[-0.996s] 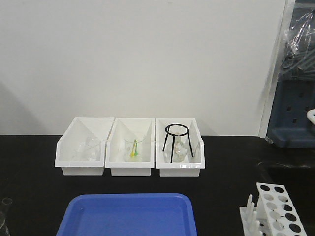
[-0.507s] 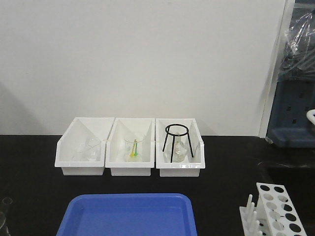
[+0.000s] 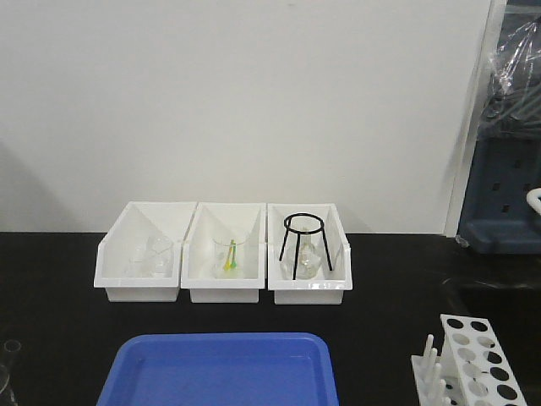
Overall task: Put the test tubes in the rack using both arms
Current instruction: 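Close the left gripper on the test tube and lift it from the beaker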
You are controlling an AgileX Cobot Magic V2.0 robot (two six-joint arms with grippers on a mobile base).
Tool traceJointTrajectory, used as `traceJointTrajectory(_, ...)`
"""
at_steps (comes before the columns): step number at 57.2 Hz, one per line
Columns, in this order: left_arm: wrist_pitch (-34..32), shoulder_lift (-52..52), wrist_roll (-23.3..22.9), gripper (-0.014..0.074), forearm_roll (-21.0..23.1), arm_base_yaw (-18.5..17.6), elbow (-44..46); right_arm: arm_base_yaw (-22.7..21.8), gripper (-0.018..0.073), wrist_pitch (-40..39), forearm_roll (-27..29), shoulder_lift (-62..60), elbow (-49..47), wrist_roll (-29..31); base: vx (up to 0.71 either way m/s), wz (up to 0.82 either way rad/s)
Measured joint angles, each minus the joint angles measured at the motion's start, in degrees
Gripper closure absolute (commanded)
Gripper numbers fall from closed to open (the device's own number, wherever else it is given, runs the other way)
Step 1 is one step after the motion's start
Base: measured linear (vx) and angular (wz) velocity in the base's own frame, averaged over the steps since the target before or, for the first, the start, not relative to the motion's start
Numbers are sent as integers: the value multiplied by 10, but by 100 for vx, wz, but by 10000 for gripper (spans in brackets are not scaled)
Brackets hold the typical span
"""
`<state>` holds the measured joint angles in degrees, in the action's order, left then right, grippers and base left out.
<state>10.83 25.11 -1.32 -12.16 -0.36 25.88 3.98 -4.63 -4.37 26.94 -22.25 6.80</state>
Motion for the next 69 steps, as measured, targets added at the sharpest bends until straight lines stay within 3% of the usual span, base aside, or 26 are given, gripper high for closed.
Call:
traceJointTrajectory(19, 55, 15, 0, 517, 0, 0, 0, 0, 551, 2, 0, 34, 0, 0, 0, 0)
traceJointTrajectory(22, 68, 15, 0, 475, 0, 0, 0, 0, 537, 2, 0, 34, 0, -3, 0, 0)
traceJointTrajectory(23, 86, 15, 0, 356, 0, 0, 0, 0, 482, 6, 0, 34, 0, -21, 0, 0)
traceJointTrajectory(36, 89, 15, 0, 192, 0, 0, 0, 0, 303, 39, 1, 34, 0, -46, 0, 0)
traceJointTrajectory(51, 103, 22, -1, 175, 2, 0, 0, 0, 25, 54, 1, 34, 0, -47, 0, 0)
traceJointTrajectory(61, 99, 75, 13, 175, 8, 0, 0, 0, -12, 54, 1, 34, 0, -47, 0, 0)
traceJointTrajectory(69, 46, 156, 62, 175, 40, 0, 0, 0, -12, 56, 1, 34, 0, -47, 0, 0)
